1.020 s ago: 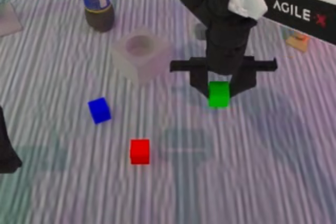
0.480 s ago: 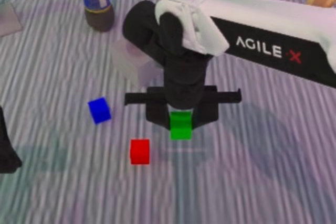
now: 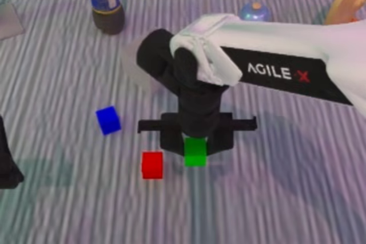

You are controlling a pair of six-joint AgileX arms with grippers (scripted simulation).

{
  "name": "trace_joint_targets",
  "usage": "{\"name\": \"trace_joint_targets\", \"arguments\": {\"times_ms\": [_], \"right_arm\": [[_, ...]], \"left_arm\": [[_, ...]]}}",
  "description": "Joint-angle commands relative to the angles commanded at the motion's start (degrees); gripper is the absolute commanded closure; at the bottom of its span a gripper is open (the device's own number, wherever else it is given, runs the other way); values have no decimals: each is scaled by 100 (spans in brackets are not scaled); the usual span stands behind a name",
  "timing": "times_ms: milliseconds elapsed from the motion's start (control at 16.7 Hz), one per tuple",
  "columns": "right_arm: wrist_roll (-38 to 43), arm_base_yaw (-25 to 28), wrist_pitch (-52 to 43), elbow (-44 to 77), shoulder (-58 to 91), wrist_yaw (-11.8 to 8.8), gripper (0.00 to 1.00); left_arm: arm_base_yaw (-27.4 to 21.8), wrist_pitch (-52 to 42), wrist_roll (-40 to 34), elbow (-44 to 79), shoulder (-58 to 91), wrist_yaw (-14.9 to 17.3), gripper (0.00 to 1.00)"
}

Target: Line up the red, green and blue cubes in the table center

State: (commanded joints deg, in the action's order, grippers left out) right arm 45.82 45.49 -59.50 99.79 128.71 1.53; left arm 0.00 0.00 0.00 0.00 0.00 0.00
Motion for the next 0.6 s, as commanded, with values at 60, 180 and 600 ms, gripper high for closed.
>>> {"name": "trace_joint_targets", "arguments": {"times_ms": [60, 180, 600], "right_arm": [[5, 3, 177, -129, 45, 6, 100], [12, 6, 363, -275, 99, 16, 100], [12, 6, 371, -281, 102, 16, 77]], "left_arm": [[0, 0, 0, 0, 0, 0, 0], [0, 0, 0, 0, 0, 0, 0], [0, 0, 0, 0, 0, 0, 0]]}}
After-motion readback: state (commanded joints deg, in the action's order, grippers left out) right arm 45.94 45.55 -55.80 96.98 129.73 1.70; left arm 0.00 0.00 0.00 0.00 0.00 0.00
